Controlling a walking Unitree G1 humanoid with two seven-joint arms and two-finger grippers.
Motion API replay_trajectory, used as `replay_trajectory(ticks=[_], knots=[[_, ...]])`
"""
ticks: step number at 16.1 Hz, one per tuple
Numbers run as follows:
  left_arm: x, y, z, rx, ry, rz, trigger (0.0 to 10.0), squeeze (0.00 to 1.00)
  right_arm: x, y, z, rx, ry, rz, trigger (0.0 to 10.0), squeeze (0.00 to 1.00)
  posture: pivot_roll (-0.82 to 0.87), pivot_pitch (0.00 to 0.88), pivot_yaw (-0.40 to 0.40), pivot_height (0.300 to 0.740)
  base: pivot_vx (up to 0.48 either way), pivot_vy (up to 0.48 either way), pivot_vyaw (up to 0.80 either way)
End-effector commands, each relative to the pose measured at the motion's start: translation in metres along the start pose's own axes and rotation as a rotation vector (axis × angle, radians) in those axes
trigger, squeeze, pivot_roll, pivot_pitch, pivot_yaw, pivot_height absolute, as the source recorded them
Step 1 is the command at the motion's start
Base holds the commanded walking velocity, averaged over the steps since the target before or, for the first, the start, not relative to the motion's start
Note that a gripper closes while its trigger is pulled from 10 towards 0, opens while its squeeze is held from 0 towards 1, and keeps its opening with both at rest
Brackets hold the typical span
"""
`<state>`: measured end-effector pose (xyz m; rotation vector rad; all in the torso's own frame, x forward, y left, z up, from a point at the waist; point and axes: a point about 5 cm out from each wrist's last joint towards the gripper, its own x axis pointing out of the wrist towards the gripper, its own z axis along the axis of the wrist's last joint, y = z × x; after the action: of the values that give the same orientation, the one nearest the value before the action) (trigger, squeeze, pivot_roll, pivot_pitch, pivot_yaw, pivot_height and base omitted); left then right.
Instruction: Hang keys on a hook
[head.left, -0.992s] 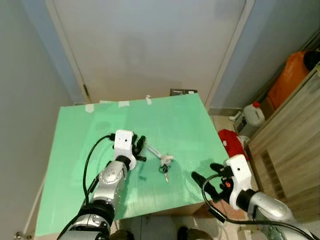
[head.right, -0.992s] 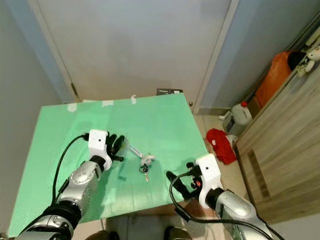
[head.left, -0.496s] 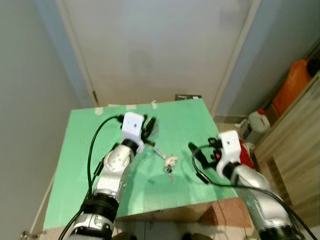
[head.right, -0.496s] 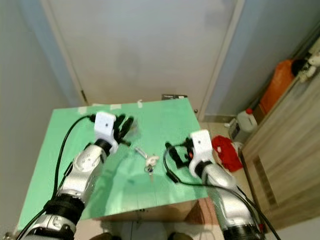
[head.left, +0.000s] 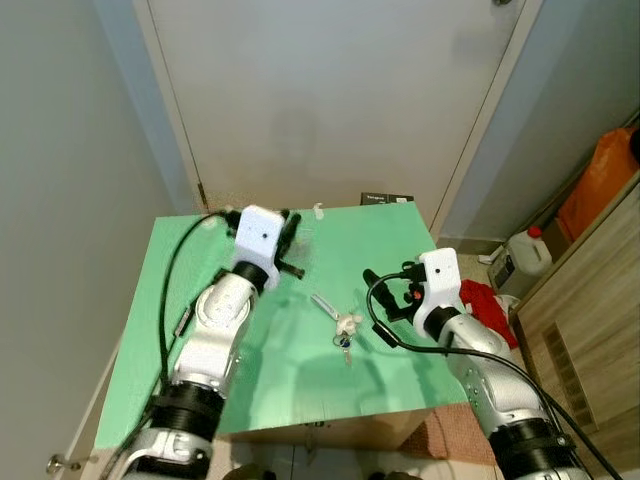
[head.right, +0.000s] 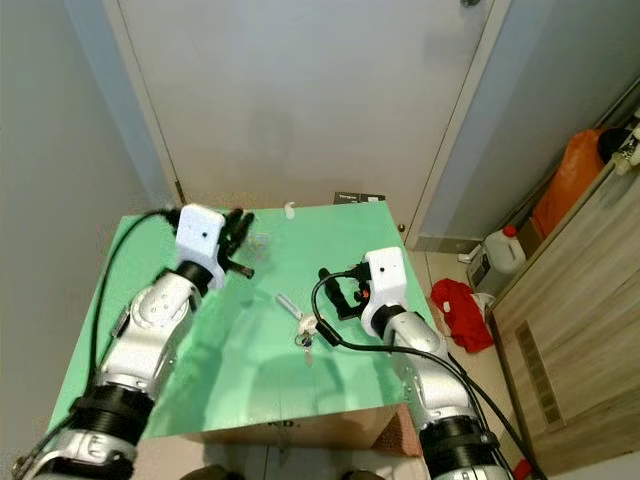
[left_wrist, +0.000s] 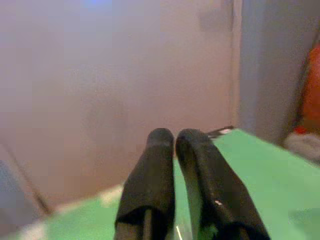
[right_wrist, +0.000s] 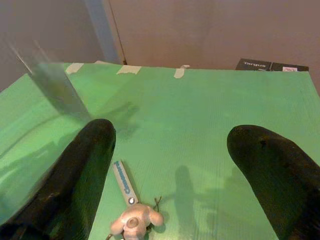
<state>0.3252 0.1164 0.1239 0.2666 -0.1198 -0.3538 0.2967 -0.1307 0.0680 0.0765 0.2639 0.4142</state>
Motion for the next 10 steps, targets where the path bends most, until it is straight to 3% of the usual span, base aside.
replay_trajectory(ticks=[1, 3, 4, 5, 8, 9, 10], knots=[[0.002, -0.002, 0.007, 0.103, -0.022, 0.001, 0.0, 0.00, 0.002, -0.002, 0.004, -0.019, -0.016, -0.003, 10.0, 0.00, 0.02, 0.000, -0.023, 0.740, 0.000, 0.000, 0.00], [0.008, 0.002, 0.012, 0.220, -0.027, 0.022, 0.0, 0.00, 0.002, -0.003, 0.003, -0.024, -0.016, 0.006, 10.0, 0.00, 0.02, 0.000, -0.027, 0.740, 0.000, 0.000, 0.00], [0.009, 0.003, 0.013, 0.220, -0.028, 0.022, 0.0, 0.00, 0.002, -0.003, 0.003, -0.025, -0.013, 0.009, 10.0, 0.00, 0.02, 0.000, -0.027, 0.740, 0.000, 0.000, 0.00], [0.009, 0.003, 0.011, 0.203, -0.018, 0.019, 0.0, 0.00, 0.002, -0.003, 0.002, -0.024, -0.013, 0.012, 10.0, 0.00, 0.02, 0.000, -0.028, 0.740, 0.000, 0.000, 0.00], [0.006, 0.003, -0.006, 0.013, 0.084, 0.063, 0.0, 0.00, 0.001, -0.003, 0.000, -0.024, -0.013, 0.022, 10.0, 0.00, 0.01, 0.000, -0.024, 0.740, 0.000, 0.000, 0.00], [0.005, 0.004, -0.010, 0.021, 0.101, 0.069, 0.0, 0.00, 0.000, -0.004, 0.000, -0.024, -0.012, 0.022, 10.0, 0.00, 0.01, 0.000, -0.024, 0.740, 0.000, 0.000, 0.00], [0.005, 0.005, -0.015, -0.002, 0.128, 0.087, 8.2, 0.00, 0.000, -0.004, -0.001, -0.024, -0.011, 0.021, 10.0, 0.00, 0.01, 0.000, -0.023, 0.740, 0.000, 0.000, 0.00]])
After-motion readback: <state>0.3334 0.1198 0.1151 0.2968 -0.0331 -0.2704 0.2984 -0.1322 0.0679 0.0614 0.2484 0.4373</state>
